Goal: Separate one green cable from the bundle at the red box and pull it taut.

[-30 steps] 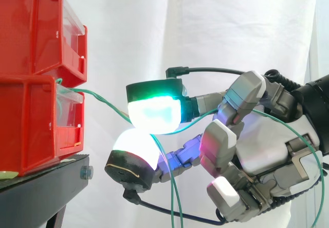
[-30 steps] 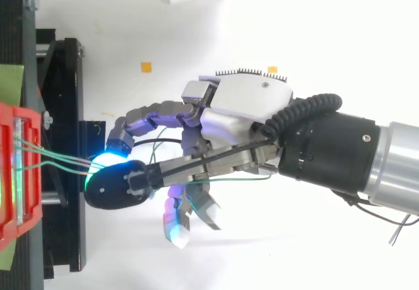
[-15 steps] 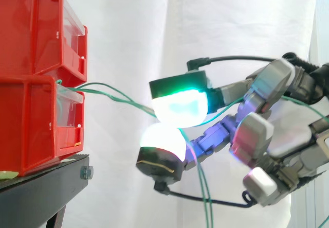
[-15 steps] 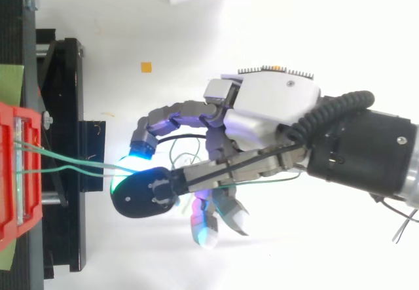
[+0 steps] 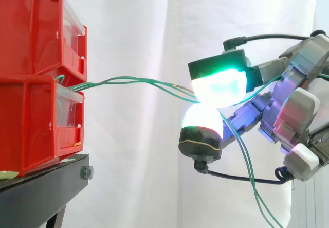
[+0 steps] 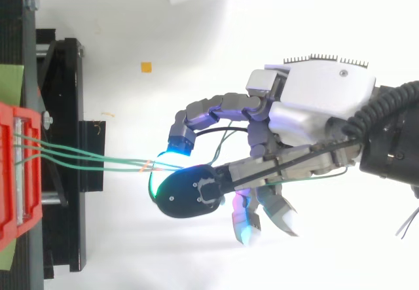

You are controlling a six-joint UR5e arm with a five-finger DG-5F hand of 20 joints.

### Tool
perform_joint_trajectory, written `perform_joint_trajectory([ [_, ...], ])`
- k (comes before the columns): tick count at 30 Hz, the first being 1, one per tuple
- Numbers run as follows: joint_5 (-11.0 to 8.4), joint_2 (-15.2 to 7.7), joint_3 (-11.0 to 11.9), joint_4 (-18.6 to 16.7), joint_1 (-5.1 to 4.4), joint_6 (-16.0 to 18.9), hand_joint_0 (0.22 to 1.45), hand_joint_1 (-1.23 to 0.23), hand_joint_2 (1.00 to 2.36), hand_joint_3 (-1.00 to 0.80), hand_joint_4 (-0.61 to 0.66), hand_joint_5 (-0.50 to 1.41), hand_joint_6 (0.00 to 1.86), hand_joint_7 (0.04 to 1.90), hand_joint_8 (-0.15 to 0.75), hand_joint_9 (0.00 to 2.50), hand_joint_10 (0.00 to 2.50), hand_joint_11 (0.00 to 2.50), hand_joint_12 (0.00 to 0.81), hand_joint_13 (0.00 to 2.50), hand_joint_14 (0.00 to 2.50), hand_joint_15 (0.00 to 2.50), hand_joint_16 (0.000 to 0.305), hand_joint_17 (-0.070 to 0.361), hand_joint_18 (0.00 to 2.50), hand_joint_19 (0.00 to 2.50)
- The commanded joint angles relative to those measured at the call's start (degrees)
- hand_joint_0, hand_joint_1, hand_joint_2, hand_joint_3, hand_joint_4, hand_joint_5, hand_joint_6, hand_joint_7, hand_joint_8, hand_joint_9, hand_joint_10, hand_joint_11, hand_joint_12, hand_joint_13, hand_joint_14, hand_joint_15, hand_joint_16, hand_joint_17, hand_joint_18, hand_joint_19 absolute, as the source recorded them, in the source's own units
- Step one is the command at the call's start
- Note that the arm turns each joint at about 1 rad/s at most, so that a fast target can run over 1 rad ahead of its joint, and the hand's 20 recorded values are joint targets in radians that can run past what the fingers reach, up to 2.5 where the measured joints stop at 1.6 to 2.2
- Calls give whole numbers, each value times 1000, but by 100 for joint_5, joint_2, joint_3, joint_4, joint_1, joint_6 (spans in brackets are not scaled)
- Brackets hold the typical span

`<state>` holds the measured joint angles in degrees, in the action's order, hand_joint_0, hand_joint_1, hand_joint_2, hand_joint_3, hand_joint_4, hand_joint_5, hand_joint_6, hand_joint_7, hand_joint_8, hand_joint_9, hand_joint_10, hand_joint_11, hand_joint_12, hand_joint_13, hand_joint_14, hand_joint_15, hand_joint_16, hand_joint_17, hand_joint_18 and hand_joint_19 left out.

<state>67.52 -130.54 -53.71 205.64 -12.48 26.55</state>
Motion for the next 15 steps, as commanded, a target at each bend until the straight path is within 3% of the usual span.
perform_joint_trajectory([
  [1, -10, 20, 1, 3, 0, -36, 738, -788, 1022, -163, 73, 137, 504, 1290, 232, 2015, 20, 585, 382, 1507, 18, 623, 54, 122, 1200, 444],
  [15, -10, 29, 71, 3, -17, -45, 736, -786, 1022, -165, 81, 137, 505, 1289, 231, 2014, 20, 589, 379, 1505, 20, 617, 53, 120, 1192, 447],
])
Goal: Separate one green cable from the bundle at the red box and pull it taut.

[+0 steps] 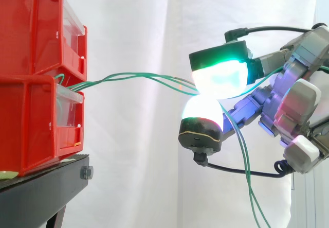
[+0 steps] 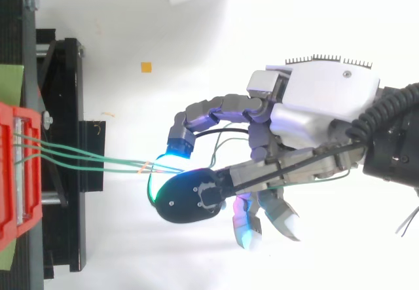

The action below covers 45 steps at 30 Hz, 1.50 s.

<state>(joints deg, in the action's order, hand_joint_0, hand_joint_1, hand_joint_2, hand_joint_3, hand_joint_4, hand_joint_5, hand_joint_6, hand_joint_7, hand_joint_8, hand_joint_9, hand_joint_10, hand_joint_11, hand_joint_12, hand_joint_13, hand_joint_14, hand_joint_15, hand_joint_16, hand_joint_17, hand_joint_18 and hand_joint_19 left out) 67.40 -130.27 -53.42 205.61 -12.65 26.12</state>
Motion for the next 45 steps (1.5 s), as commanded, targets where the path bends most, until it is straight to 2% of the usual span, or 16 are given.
perform_joint_trajectory([
  [1, 1, -7, 42, 15, -1, -2, 737, -787, 1021, -169, 73, 137, 504, 1293, 231, 2015, 22, 591, 381, 1504, 20, 627, 53, 120, 1191, 447],
  [7, 1, 2, 235, 331, -1, -195, 735, -784, 1023, -173, 75, 136, 505, 1285, 235, 2013, 22, 582, 379, 1504, 18, 623, 54, 121, 1190, 446],
  [12, -16, -7, 244, 410, -9, -477, 732, -779, 1022, -182, 73, 136, 505, 1288, 234, 2010, 20, 582, 378, 1501, 19, 621, 54, 121, 1189, 447],
  [17, -209, -7, 244, 410, 26, -1022, 730, -777, 1022, -186, 68, 136, 505, 1284, 233, 2009, 22, 574, 379, 1500, 20, 619, 54, 121, 1188, 444],
  [27, -218, -7, 279, 428, 26, -1057, 730, -774, 1021, -202, 69, 135, 504, 1286, 231, 2009, 22, 578, 377, 1503, 20, 626, 54, 121, 1188, 445],
  [39, -218, 2, 517, 507, -1, -1127, 727, -771, 1021, -206, 71, 135, 504, 1284, 234, 2009, 22, 581, 381, 1505, 20, 620, 53, 120, 1187, 444],
  [42, -218, 2, 543, 551, 8, -1145, 720, -766, 1020, -246, 63, 134, 504, 1280, 230, 2010, 20, 581, 373, 1506, 20, 623, 54, 122, 1190, 441],
  [45, -218, -7, 543, 568, 8, -1145, 686, -753, 1010, -389, 78, 133, 504, 1287, 225, 2006, 20, 581, 376, 1505, 20, 619, 55, 123, 1191, 445],
])
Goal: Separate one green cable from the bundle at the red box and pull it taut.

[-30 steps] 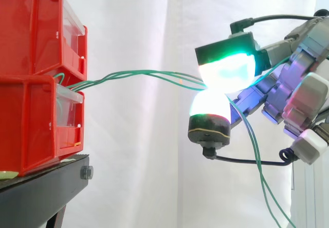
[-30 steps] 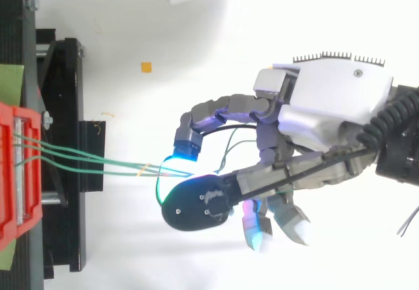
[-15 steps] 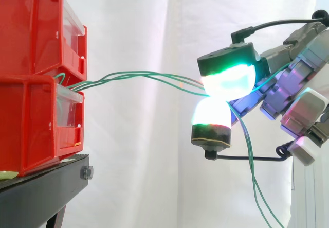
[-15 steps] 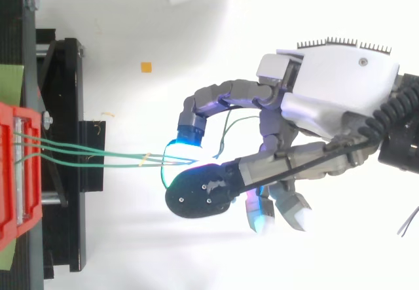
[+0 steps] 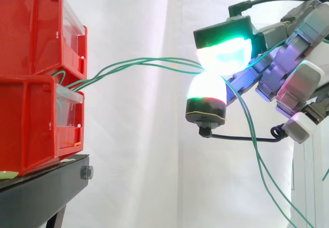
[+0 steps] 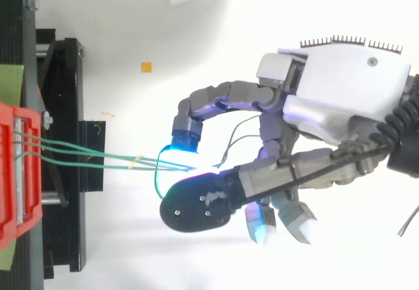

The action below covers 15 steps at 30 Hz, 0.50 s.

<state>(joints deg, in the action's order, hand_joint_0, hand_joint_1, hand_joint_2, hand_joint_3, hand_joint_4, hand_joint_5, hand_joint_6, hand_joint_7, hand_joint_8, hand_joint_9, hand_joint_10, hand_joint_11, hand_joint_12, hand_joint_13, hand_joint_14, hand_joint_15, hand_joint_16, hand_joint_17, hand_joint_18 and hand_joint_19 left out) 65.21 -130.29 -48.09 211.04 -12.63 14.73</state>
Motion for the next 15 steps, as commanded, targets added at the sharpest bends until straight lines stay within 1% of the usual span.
perform_joint_trajectory([
  [1, 0, -5, 10, 25, -3, -5, 663, -752, 1004, -445, 84, 133, 504, 1294, 225, 2007, 20, 570, 375, 1505, 18, 615, 55, 124, 1191, 448],
  [4, 0, -5, 10, 25, 6, -5, 635, -743, 1000, -500, 97, 133, 503, 1306, 235, 2006, 20, 566, 373, 1500, 20, 627, 56, 126, 1195, 450],
  [9, 0, -5, 10, 25, 15, -5, 606, -734, 1000, -500, 99, 131, 503, 1316, 223, 2000, 21, 564, 378, 1499, 20, 622, 57, 127, 1196, 454],
  [15, 0, -5, 1, 25, 23, -5, 586, -723, 1000, -500, 99, 132, 503, 1312, 228, 2005, 22, 578, 384, 1506, 18, 613, 57, 128, 1203, 452],
])
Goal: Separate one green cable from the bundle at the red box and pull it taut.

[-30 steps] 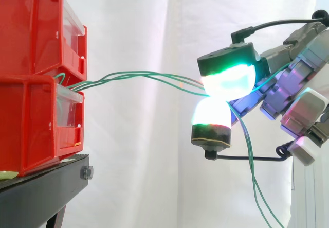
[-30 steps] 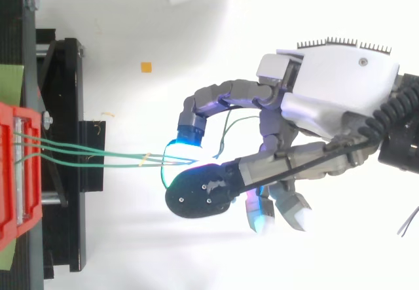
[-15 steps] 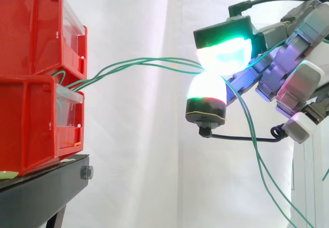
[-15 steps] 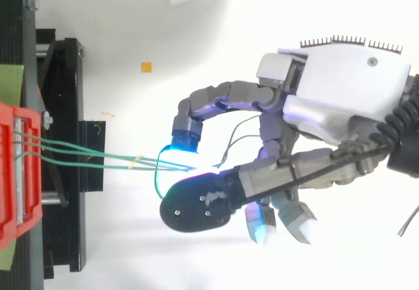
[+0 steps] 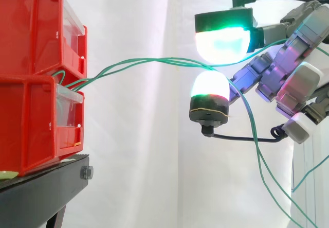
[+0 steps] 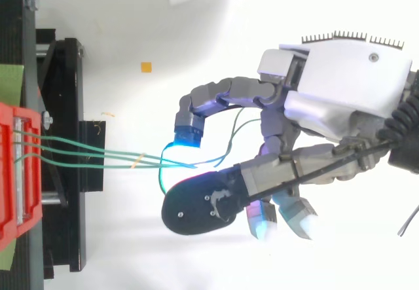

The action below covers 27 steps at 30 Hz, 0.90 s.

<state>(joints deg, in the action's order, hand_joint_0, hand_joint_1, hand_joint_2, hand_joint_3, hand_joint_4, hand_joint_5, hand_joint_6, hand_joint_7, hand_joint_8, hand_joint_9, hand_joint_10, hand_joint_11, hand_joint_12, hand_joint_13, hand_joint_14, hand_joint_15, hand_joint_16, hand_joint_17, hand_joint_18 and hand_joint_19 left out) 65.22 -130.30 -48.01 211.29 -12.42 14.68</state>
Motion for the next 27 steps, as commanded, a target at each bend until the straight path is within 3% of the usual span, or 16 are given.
perform_joint_trajectory([
  [1, 0, -4, -7, 0, 3, 0, 582, -713, 1000, -500, 98, 132, 503, 1306, 226, 2006, 19, 563, 379, 1506, 18, 627, 57, 128, 1204, 451],
  [22, 0, -4, -16, -26, 12, 0, 446, -430, 1000, -500, 118, 140, 503, 1303, 244, 2084, 18, 511, 410, 1593, 17, 579, 66, 149, 1340, 374],
  [27, 0, -4, -16, -26, 12, 0, 529, -505, 1000, -500, 94, 139, 502, 1305, 232, 2072, 20, 557, 389, 1563, 19, 609, 58, 131, 1271, 440],
])
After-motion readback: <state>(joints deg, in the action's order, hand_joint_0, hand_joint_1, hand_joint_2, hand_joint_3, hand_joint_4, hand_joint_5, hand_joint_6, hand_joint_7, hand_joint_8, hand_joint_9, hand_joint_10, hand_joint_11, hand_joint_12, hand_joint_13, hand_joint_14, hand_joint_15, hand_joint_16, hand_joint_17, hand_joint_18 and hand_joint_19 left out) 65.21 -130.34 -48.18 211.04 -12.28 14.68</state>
